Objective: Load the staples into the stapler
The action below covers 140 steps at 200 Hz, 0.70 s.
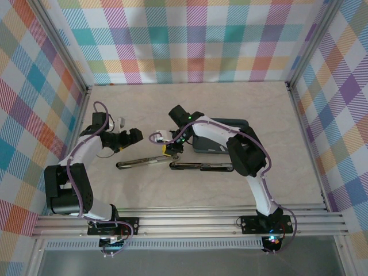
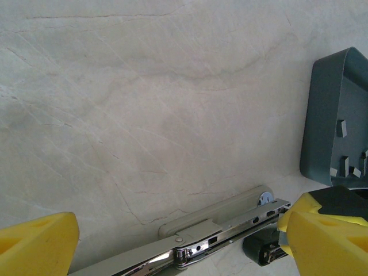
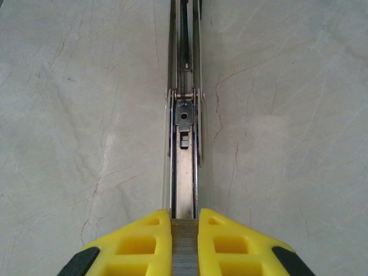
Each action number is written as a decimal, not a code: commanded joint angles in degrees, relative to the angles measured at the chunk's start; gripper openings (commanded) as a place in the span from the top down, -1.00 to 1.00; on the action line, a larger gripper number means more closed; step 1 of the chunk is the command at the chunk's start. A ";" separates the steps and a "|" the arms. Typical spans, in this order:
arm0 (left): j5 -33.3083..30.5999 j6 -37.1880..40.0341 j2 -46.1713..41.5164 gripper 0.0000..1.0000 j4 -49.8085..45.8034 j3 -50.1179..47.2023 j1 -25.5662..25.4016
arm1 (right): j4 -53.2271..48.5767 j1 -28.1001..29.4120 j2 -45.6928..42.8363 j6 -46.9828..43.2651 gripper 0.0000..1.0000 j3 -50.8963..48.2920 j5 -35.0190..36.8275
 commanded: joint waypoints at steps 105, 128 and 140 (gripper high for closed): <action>1.23 0.67 0.09 -0.86 -0.24 0.33 0.70 | -2.99 -0.18 3.11 -1.68 0.71 1.51 -1.34; 1.28 0.67 0.26 -0.86 -0.24 0.40 0.68 | -4.17 -0.18 3.22 -2.23 0.70 1.75 -0.21; 1.43 0.67 0.18 -0.86 -0.17 0.33 0.70 | -4.45 -0.18 3.36 -2.19 0.70 1.85 0.05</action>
